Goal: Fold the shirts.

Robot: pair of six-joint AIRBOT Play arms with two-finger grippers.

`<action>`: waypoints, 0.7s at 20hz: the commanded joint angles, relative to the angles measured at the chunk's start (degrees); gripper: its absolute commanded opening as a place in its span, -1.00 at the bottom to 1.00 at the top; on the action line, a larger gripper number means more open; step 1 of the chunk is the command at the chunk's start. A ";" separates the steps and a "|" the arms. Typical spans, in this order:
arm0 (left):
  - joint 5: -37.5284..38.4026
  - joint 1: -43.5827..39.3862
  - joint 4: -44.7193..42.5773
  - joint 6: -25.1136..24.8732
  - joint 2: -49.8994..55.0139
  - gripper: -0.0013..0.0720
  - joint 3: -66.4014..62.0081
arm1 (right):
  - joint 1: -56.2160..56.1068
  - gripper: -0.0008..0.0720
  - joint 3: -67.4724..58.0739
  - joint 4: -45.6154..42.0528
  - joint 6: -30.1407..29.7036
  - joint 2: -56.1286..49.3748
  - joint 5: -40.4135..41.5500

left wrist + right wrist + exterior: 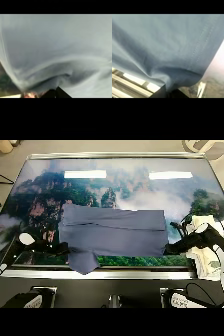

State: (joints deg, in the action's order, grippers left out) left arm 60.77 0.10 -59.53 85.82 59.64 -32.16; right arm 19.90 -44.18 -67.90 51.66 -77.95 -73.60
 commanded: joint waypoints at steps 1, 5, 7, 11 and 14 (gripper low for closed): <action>1.33 0.94 -0.02 -1.42 -1.53 -0.89 -6.67 | -0.09 -0.92 -4.57 2.95 -0.92 0.28 -0.04; -0.31 2.40 -0.02 -1.40 0.94 -0.89 -16.92 | -3.52 -0.92 -15.91 3.08 -1.81 -1.11 1.46; -1.07 2.45 0.02 -1.40 5.66 -0.89 -22.97 | -6.36 -0.92 -23.19 0.63 -0.39 -4.35 4.13; -0.87 2.40 0.39 0.15 19.56 -0.89 -35.95 | -7.02 -0.92 -33.35 -1.25 4.70 -13.11 5.27; 0.46 2.29 3.67 0.31 29.46 -0.89 -45.59 | -7.02 -0.92 -34.69 -0.39 4.68 -16.81 7.87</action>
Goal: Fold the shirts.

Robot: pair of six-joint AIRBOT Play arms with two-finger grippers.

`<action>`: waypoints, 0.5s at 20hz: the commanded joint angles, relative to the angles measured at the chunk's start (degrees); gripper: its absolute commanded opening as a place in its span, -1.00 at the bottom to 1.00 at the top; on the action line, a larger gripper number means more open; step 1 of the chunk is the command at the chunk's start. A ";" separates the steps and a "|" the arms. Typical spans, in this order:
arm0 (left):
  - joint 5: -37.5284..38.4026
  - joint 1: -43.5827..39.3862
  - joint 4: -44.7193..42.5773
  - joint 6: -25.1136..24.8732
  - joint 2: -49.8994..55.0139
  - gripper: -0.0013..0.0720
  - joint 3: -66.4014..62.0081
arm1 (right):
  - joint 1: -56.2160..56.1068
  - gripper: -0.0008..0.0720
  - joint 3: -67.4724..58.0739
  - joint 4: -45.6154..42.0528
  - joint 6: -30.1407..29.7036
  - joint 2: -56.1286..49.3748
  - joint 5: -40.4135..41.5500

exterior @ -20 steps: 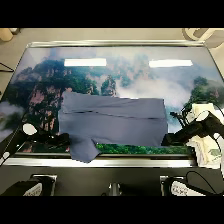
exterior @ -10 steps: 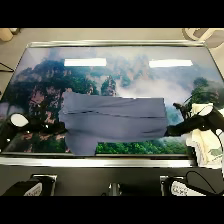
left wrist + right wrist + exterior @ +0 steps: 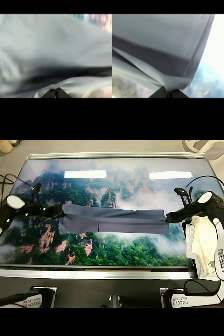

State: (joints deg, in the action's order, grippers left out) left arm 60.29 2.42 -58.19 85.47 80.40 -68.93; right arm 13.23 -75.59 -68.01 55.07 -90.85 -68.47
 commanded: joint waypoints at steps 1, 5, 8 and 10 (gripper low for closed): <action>1.81 0.00 2.54 0.66 11.41 -0.89 -11.63 | -0.35 -0.92 -3.28 -0.17 1.27 -4.55 4.28; 4.44 0.00 2.27 1.57 17.42 -0.89 -14.56 | -0.35 -0.90 -3.26 0.61 1.29 -7.50 5.92; 5.05 0.46 1.77 7.56 18.95 0.28 -14.64 | -0.04 0.30 -3.61 5.25 -0.04 -8.72 5.60; 6.73 1.51 1.70 7.30 18.47 0.47 -16.31 | 2.05 0.90 -6.29 5.66 -3.69 -8.61 2.45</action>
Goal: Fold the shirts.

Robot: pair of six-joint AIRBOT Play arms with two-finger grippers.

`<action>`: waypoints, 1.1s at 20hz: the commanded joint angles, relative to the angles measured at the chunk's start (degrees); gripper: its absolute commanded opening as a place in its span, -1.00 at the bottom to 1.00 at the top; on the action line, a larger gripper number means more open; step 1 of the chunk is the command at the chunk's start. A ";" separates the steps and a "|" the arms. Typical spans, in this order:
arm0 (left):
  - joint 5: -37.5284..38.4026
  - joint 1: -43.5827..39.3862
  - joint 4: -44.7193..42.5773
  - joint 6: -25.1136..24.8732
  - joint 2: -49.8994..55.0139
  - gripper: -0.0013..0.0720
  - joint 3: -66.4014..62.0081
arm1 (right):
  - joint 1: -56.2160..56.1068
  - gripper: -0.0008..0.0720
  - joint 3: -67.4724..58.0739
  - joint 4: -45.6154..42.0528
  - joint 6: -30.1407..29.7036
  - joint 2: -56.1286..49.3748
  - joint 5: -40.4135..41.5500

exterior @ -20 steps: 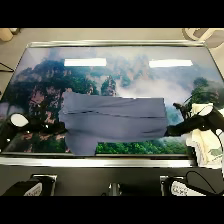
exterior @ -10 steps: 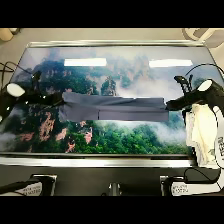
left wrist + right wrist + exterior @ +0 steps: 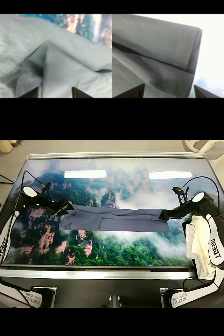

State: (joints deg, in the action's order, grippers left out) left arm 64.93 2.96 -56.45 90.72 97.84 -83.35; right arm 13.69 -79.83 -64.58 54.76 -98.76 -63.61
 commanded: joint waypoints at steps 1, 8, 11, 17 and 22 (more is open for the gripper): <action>3.41 1.42 -0.07 1.33 0.61 0.47 -3.04 | 3.52 0.90 -2.80 2.32 -3.34 -0.70 -3.34; 4.50 -2.23 -0.04 -3.15 -6.82 0.46 -5.16 | 8.66 0.87 -2.75 11.61 -2.12 -7.87 -13.18; 4.50 -6.40 -0.04 -3.80 -8.50 0.46 -5.20 | 6.12 0.45 -2.75 15.50 -1.86 -10.21 -10.75; 1.05 -15.63 -0.04 -3.74 -6.86 -0.34 -5.07 | 3.23 -0.92 -2.84 23.32 -6.47 -6.43 -9.84; -14.25 -27.36 3.13 2.56 1.05 -0.88 -5.05 | 3.23 -0.92 -2.82 25.18 -7.34 9.81 -14.64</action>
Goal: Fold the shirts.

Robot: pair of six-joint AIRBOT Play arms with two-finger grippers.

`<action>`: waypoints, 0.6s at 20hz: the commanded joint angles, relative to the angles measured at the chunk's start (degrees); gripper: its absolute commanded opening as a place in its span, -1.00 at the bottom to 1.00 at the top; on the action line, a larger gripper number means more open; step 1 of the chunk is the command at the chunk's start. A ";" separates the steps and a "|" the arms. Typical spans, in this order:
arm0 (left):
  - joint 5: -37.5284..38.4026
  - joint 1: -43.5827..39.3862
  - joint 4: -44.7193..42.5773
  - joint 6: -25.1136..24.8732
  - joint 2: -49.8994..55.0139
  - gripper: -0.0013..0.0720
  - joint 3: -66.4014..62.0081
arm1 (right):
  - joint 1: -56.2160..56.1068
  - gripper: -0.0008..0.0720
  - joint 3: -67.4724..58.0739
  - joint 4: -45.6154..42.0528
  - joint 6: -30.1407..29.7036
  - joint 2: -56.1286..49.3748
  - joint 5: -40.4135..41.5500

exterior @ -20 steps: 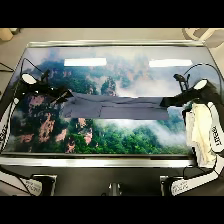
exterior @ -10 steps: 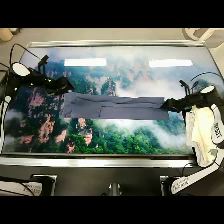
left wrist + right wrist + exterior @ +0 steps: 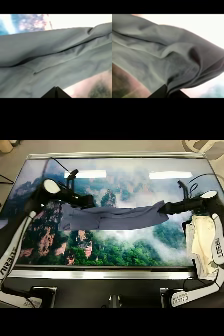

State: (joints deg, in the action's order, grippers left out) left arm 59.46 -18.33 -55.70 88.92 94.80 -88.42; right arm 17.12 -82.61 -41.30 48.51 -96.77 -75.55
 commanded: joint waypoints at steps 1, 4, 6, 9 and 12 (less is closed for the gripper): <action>-11.34 -8.11 5.20 5.07 6.29 -0.88 0.02 | -0.22 -0.92 -0.04 1.84 0.09 11.30 -3.58; -19.02 -13.20 20.55 4.81 12.81 -0.88 -0.09 | -0.22 -0.92 -0.04 1.90 3.23 21.09 -7.02; -23.47 -16.57 33.92 0.72 16.04 -0.88 -0.15 | -0.20 -0.92 -0.04 1.88 5.22 26.10 -9.51; -27.45 -21.68 50.36 -4.33 19.17 -0.88 -0.15 | -0.20 -0.92 -0.04 1.88 6.99 31.43 -11.43; -23.89 -22.34 58.58 -13.35 20.31 -0.89 -0.20 | -0.22 -0.92 -0.04 1.92 9.03 34.05 -7.67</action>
State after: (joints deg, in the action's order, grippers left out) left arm 35.31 -38.83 -9.96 84.14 113.32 -88.55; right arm 16.91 -82.61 -39.38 55.20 -66.19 -84.99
